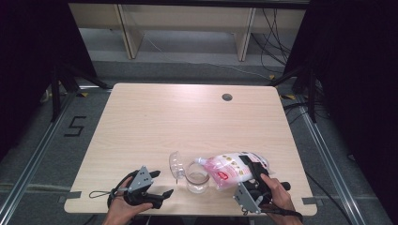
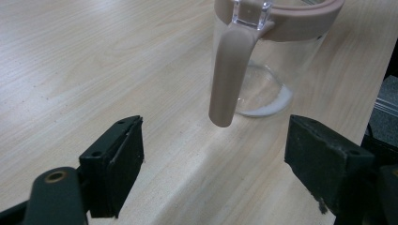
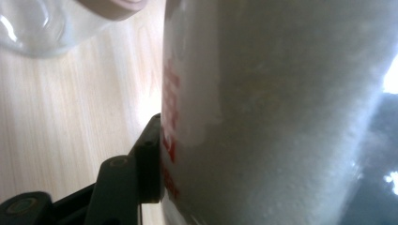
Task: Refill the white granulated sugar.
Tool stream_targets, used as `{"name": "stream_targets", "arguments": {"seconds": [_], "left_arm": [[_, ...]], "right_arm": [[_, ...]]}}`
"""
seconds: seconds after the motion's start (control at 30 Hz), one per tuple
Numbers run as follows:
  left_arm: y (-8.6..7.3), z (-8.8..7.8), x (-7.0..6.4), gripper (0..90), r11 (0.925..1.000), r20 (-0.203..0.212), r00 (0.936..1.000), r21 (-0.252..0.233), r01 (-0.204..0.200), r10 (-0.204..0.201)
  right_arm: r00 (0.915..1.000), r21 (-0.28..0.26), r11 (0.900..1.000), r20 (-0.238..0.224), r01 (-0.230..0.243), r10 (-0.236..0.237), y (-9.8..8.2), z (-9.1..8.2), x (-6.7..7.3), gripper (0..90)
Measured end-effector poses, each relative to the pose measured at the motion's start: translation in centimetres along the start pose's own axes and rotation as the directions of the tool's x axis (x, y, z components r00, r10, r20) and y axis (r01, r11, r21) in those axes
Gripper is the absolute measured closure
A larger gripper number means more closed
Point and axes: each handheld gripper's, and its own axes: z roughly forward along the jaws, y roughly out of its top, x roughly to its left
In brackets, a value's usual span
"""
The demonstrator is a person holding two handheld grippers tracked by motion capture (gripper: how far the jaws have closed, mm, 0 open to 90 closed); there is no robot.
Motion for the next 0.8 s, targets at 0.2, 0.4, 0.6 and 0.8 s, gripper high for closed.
{"name": "stream_targets", "arguments": {"seconds": [0.2,0.4,0.6,0.8], "left_arm": [[0.0,0.0,0.1,19.6,0.9992,-0.018,0.9996,0.034,-0.022,0.022],[0.0,0.1,-0.2,19.6,0.9998,-0.005,1.0000,0.018,-0.005,0.005],[-0.1,0.3,-0.3,19.6,0.9999,0.004,1.0000,0.015,-0.006,0.006],[-0.1,0.4,-0.3,19.6,0.9998,0.009,1.0000,0.019,-0.004,0.004]], "right_arm": [[0.9878,0.066,0.986,0.001,0.155,-0.156,0.5,-0.4,0.5,46.5],[0.9595,0.088,0.956,-0.019,0.282,-0.281,0.7,0.0,0.9,46.7],[0.9453,0.106,0.940,-0.019,0.326,-0.326,1.0,0.0,0.8,47.0],[0.8962,0.116,0.890,-0.008,0.441,-0.444,1.4,-0.2,0.3,47.3]]}}
